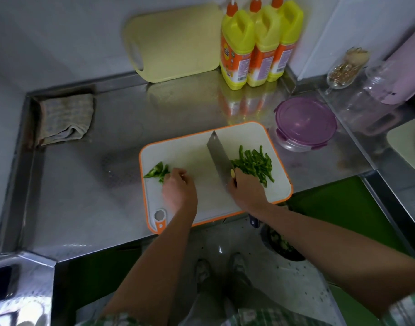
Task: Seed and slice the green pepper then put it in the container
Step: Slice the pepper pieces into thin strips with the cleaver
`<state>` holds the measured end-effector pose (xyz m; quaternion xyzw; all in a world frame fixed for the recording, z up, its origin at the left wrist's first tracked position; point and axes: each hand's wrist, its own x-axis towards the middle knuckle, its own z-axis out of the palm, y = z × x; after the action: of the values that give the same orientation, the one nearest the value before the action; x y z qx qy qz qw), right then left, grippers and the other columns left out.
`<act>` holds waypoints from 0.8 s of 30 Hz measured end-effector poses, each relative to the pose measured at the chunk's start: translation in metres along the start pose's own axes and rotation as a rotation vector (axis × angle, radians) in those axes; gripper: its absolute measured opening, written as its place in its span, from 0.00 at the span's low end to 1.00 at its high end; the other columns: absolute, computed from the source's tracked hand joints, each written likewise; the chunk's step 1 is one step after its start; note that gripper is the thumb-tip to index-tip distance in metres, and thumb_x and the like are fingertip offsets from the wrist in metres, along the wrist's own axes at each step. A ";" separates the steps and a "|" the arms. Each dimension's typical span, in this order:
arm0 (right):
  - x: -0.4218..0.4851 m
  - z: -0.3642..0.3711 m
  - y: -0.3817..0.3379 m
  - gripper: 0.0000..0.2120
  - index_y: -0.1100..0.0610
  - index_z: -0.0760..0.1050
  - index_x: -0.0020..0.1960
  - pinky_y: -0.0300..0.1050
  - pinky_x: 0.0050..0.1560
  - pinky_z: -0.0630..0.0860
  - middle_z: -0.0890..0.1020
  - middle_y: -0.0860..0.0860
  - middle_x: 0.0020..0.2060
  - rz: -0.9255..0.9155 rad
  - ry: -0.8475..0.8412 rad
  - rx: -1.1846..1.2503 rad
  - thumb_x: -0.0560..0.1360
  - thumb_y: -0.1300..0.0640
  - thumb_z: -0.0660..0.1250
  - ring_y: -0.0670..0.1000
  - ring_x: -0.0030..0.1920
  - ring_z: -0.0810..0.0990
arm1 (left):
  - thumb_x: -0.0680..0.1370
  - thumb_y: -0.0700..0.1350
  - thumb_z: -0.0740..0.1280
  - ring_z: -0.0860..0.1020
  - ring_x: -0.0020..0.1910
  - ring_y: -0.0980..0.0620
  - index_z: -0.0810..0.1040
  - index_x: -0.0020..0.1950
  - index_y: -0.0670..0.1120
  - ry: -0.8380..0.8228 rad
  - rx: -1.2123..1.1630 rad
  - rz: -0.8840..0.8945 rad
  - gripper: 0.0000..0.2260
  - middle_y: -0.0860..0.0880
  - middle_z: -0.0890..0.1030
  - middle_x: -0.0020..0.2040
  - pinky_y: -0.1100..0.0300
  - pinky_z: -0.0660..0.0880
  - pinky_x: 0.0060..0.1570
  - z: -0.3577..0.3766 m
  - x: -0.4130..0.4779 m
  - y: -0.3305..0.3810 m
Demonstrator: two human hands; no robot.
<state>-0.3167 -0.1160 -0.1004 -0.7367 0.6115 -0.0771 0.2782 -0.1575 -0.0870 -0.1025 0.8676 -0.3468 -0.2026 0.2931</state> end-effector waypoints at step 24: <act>0.000 0.002 -0.012 0.10 0.60 0.69 0.46 0.44 0.26 0.58 0.68 0.49 0.27 0.006 -0.070 0.039 0.80 0.55 0.57 0.49 0.27 0.67 | 0.74 0.41 0.72 0.78 0.49 0.44 0.76 0.53 0.46 -0.205 0.097 0.013 0.10 0.46 0.78 0.51 0.55 0.74 0.45 -0.013 0.029 -0.017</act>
<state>-0.3057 -0.1146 -0.0960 -0.7314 0.6023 -0.0625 0.3138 -0.1226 -0.0932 -0.1085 0.8531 -0.3900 -0.2716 0.2152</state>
